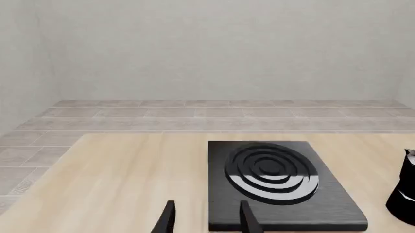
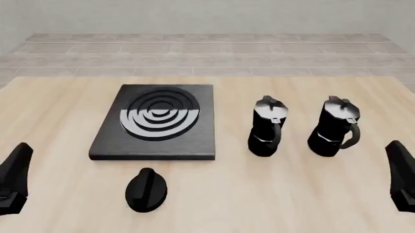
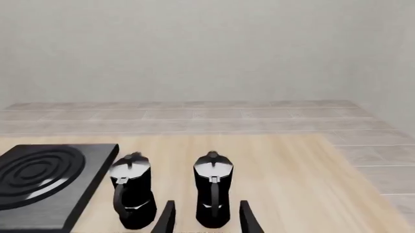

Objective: Put both moka pots on the stove.

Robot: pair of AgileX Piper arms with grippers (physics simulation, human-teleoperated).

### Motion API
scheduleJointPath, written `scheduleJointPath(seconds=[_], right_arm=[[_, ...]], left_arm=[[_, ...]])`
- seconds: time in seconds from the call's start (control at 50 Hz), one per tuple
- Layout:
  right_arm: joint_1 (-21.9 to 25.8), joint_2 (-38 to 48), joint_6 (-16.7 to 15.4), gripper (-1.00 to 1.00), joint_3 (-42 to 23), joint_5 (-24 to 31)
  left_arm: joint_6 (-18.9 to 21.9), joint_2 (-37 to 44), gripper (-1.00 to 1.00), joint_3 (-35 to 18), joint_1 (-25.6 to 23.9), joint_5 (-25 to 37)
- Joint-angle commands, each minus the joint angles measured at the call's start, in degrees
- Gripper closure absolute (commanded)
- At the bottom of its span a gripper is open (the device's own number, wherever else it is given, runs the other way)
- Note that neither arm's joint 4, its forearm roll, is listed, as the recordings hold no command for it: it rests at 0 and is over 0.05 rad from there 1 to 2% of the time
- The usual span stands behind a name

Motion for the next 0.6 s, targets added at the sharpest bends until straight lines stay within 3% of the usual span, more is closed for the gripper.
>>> scheduleJointPath(seconds=[0.02,0.42,0.6], right_arm=[[1.3,1.4,0.3,-1.00,0.6,-1.5],[3.3,0.8,0.3,-1.00,0.6,-0.4],[8.4,13.2,1.9,-1.00,-1.8,-6.6]], left_arm=[[0.0,0.0,-1.00,0.0,0.0,0.0],[0.0,0.0,-1.00,0.0,0.0,0.0],[0.0,0.0,-1.00,0.0,0.0,0.0]])
